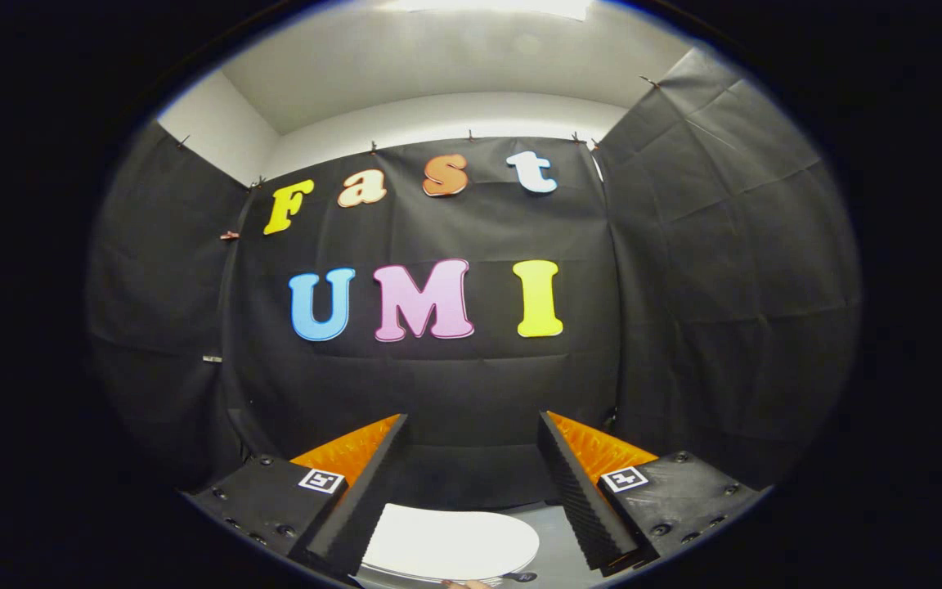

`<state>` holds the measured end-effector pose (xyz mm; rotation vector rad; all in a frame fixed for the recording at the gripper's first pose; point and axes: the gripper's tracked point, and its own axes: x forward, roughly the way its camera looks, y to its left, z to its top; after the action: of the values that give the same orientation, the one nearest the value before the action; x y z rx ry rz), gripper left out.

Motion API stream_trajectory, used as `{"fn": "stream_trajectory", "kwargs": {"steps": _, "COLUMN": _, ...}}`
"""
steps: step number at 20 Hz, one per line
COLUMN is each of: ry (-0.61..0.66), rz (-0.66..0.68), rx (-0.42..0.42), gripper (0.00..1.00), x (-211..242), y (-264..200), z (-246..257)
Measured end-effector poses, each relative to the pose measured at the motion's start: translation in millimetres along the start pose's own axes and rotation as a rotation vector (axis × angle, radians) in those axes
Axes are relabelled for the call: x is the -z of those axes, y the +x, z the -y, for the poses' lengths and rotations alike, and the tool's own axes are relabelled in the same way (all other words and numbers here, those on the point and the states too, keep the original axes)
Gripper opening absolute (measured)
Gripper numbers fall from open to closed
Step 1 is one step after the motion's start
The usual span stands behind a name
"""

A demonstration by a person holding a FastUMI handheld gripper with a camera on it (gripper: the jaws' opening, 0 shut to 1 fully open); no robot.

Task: Open the toilet lid.

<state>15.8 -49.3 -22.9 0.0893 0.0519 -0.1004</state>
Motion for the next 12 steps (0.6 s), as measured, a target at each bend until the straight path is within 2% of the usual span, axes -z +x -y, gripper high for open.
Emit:
{"fn": "stream_trajectory", "kwargs": {"steps": 5, "ry": 0.133, "rz": -0.082, "rx": 0.039, "gripper": 0.98, "x": 29, "y": 18, "z": 31}}
{"fn": "stream_trajectory", "kwargs": {"steps": 12, "ry": 0.259, "rz": -0.233, "rx": 0.129, "gripper": 0.98, "x": 97, "y": 52, "z": 79}}
